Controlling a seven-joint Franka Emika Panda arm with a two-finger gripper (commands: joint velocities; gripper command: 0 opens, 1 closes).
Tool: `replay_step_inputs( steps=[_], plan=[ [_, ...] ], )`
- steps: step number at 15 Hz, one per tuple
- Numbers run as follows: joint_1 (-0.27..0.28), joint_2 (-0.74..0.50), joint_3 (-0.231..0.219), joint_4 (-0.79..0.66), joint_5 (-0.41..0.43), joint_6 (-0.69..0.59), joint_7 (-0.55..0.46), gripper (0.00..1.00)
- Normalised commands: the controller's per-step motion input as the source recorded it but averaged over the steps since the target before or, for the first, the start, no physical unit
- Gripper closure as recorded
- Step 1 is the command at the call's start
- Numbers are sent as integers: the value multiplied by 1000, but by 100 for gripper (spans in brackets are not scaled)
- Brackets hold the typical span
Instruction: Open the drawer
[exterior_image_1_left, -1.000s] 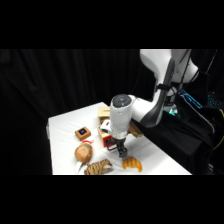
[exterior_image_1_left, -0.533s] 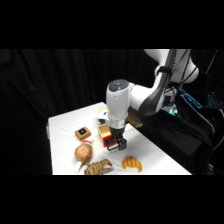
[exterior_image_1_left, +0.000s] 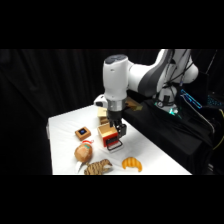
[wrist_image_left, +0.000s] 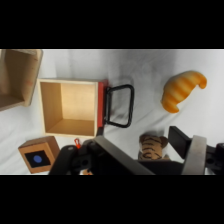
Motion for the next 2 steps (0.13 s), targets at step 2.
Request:
replay_step_inputs(
  steps=[2],
  plan=[
    [-232, -292, 146, -112, 269, -99, -510, 0]
  ],
)
